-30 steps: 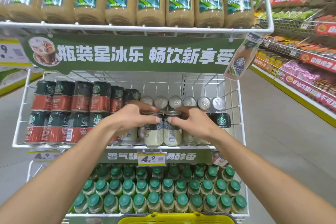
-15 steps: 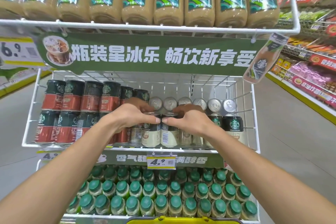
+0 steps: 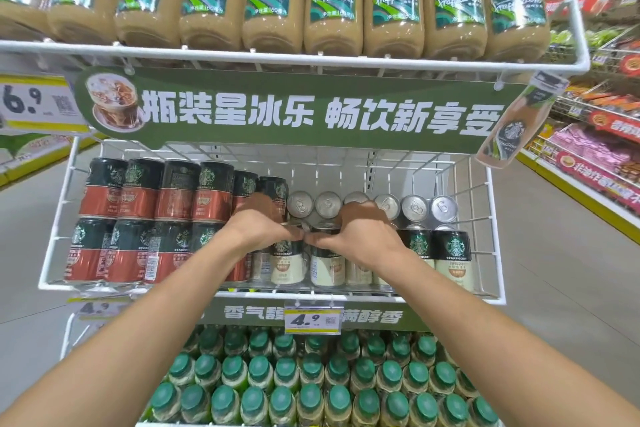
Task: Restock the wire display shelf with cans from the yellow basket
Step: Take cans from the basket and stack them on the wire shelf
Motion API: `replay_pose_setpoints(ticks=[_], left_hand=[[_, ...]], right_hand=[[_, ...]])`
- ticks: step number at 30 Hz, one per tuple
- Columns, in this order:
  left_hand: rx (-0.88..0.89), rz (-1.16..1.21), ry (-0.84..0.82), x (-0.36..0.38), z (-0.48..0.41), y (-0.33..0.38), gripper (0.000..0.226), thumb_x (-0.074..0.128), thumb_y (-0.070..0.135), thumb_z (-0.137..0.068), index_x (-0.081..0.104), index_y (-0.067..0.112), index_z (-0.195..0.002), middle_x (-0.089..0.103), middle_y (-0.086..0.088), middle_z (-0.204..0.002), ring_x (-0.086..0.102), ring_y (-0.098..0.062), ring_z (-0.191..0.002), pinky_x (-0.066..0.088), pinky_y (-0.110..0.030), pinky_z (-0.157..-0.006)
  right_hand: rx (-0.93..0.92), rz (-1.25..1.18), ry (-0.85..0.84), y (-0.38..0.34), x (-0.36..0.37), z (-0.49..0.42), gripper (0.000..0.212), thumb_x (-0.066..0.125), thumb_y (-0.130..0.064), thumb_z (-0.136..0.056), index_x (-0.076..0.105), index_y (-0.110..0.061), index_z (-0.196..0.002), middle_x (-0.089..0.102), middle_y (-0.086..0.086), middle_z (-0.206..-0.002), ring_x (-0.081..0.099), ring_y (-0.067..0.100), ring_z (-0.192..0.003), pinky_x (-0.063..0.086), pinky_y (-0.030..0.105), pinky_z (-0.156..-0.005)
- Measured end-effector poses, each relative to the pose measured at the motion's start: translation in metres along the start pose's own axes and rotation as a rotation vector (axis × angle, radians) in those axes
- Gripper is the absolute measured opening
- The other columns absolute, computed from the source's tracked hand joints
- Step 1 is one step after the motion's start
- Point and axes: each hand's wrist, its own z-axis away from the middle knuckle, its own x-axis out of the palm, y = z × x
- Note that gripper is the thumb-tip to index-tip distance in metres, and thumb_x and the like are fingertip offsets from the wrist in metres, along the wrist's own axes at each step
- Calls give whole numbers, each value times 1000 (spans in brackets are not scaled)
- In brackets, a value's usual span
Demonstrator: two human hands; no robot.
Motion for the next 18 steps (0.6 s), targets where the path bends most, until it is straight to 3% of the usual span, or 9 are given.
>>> replay_pose_setpoints(ticks=[3, 6, 8, 11, 18], left_hand=[[-29, -13, -43, -2, 0, 2, 47, 75, 43, -91, 74, 2, -115, 73, -19, -119, 69, -33, -114, 57, -36, -91], [48, -42, -1, 2, 1, -1, 21, 77, 24, -92, 80, 6, -104, 78, -11, -102, 74, -26, -96, 61, -38, -88], [106, -19, 45, 6, 4, -5, 18, 80, 20, -89, 82, 10, -103, 79, -6, -100, 72, -21, -88, 61, -35, -85], [163, 19, 76, 5, 8, -13, 25, 84, 23, -86, 81, 13, -109, 77, -1, -99, 70, -14, -84, 54, -20, -72], [211, -37, 86, 4, 9, -13, 26, 82, 26, -88, 81, 14, -111, 78, -1, -98, 68, -11, -77, 49, -13, -61]], right_hand=[[-56, 60, -73, 4, -2, -2, 51, 68, -62, -88, 56, -15, -75, 62, 11, -87, 62, 25, -68, 48, 29, -62], [-111, 94, -112, 11, -1, -6, 32, 67, -41, -97, 66, -9, -100, 62, 14, -107, 63, 32, -97, 54, 33, -84], [-129, 77, -120, 15, 0, -9, 30, 67, -35, -98, 69, -10, -115, 62, 13, -115, 61, 33, -106, 54, 37, -94], [-164, 64, -113, 18, 1, -13, 25, 69, -32, -97, 73, -14, -114, 65, 8, -112, 63, 27, -98, 52, 30, -88], [-175, -14, -88, 23, 3, -16, 30, 74, -28, -94, 74, -16, -121, 69, 2, -109, 59, 17, -91, 47, 23, -87]])
